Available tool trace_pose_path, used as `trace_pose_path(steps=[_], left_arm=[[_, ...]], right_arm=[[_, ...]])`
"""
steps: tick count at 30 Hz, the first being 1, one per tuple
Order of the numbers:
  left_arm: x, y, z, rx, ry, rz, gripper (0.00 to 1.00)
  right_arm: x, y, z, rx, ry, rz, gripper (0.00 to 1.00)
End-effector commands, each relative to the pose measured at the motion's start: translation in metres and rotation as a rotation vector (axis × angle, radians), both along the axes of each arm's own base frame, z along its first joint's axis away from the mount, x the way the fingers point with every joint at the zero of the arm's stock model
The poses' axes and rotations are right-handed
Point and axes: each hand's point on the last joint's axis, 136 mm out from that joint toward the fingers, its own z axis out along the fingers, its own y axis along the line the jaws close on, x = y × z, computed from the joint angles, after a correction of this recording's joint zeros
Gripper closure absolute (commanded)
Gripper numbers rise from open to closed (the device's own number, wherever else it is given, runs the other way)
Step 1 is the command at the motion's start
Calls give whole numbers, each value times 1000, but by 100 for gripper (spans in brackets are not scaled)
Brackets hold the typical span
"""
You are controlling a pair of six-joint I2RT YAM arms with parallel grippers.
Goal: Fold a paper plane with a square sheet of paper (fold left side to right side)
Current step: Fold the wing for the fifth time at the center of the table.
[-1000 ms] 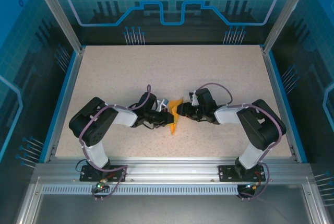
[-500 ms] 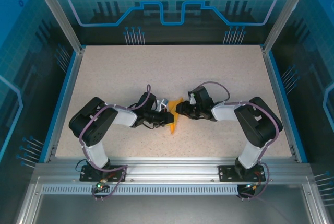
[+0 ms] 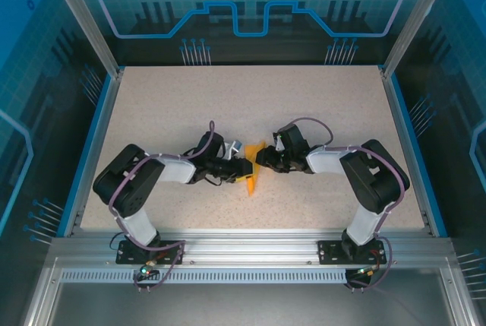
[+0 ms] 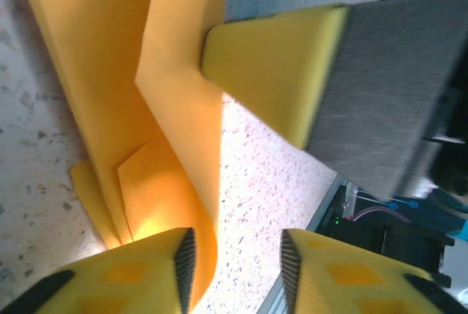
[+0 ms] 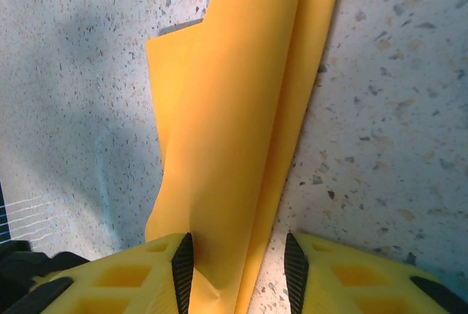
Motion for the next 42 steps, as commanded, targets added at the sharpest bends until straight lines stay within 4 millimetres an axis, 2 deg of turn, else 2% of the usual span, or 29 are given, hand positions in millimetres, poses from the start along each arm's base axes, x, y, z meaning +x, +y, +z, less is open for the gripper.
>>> trace_pose_path(steps=[1,3,7,13,18,28,31,33,37,42], left_arm=[[4,16,8,20,-11,25,53],[9,21,9,29,-3,37,49],[16,19,7,28,13,29,48],[27,11,-1,16,29,19,49],[35,5,-5,11,35,12,54],[42,0,-16,8,55,-1,67],[43,1,-20,24,51,-3,75],[44,2,-21,43,35,-10,86],[47,4,-22,82,0,-26,98],[46,7,-24,114,-31,-49,100]], right_arm=[[-12,-4,-29,-62,70,2,60],[-13,-5,-29,-64,70,3,60],[-12,-4,-29,-62,69,4,60],[-13,-3,-29,-59,72,6,60],[-13,-3,-28,-57,73,8,60],[-13,-3,-27,-54,70,8,60],[-13,-2,-26,-50,68,9,60],[-12,-1,-24,-42,64,12,60],[-8,2,-13,-18,35,20,59],[0,-2,9,11,-28,24,54]])
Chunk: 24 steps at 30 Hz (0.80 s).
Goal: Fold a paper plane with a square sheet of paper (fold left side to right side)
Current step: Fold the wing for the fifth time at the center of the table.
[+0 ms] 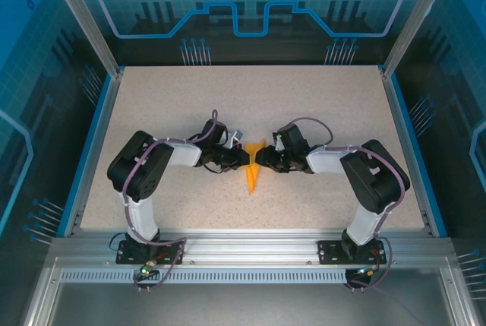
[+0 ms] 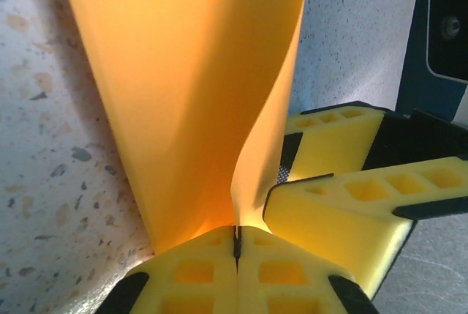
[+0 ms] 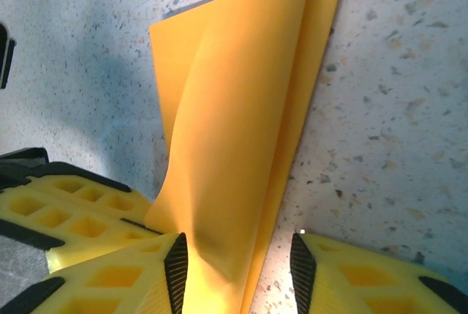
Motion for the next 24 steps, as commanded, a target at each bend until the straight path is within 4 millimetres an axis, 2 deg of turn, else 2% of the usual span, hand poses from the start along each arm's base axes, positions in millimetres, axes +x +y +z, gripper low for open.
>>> trace_pose_path(steps=[1,5,11,24], left_arm=[[1,5,-2,46,-38,-27,100],[2,8,-3,56,-58,-30,100],[5,11,-1,50,-86,-32,100],[7,13,-2,57,-89,-30,100]], right_arm=[[2,-4,11,8,-38,12,52],[6,-7,26,29,-77,6,42],[12,-3,35,54,-88,15,34],[26,10,21,55,-45,23,33]])
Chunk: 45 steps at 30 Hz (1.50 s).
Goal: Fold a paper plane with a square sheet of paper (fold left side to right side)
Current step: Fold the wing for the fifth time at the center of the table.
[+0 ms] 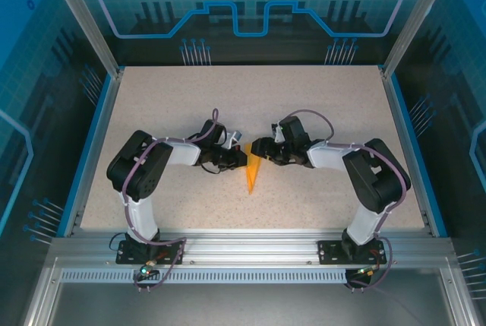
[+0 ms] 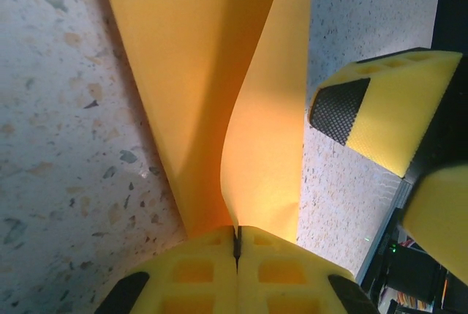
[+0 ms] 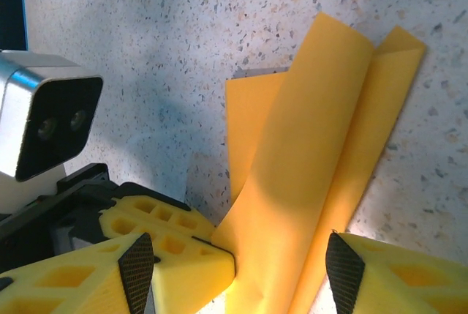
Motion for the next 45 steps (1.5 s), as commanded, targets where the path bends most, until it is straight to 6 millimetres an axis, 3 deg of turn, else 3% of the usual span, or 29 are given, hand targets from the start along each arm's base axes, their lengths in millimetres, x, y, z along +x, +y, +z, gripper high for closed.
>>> trace_pose_path(steps=[1,14,45], left_arm=[[6,4,5,8,-33,2,100],[6,4,2,10,-28,2,100],[16,5,7,14,-66,4,100]], right_arm=[[3,1,-4,-1,19,7,33],[11,10,-4,-1,14,23,33],[-3,-1,-48,-187,200,28,34]])
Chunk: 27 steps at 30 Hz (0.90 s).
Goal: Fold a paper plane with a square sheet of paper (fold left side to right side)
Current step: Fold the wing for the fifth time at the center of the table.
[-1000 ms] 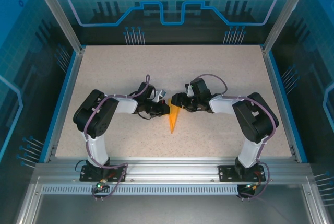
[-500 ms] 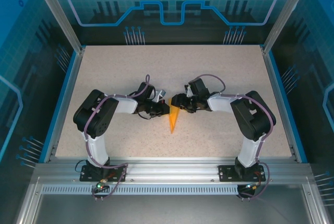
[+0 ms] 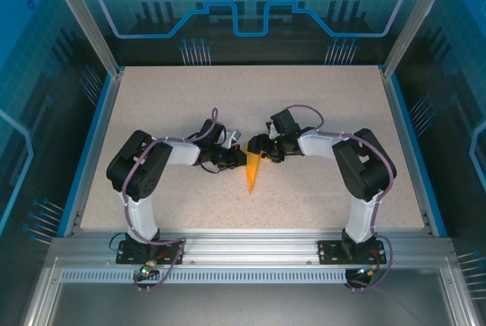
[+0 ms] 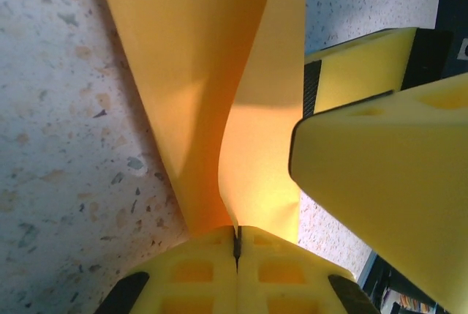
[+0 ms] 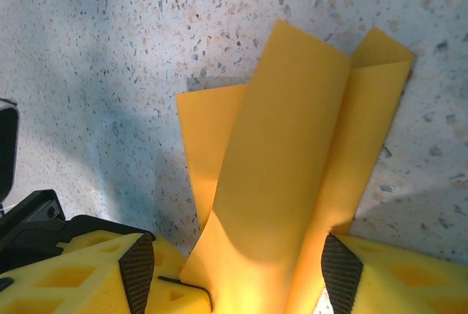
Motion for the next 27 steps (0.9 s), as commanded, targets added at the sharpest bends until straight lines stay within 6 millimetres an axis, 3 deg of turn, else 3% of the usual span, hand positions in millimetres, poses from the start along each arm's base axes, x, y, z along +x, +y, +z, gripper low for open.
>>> trace_pose_path(steps=[1,9,21,27], left_arm=[[13,4,7,10,-56,1,100],[16,4,6,8,-57,4,100],[6,2,-16,4,16,-14,100],[0,3,-24,22,40,-22,100]], right_arm=[[-13,-8,-31,-90,69,12,34],[-15,-7,-32,-92,75,17,34],[-14,-2,-29,-79,66,31,34],[-8,3,-16,-39,14,39,33]])
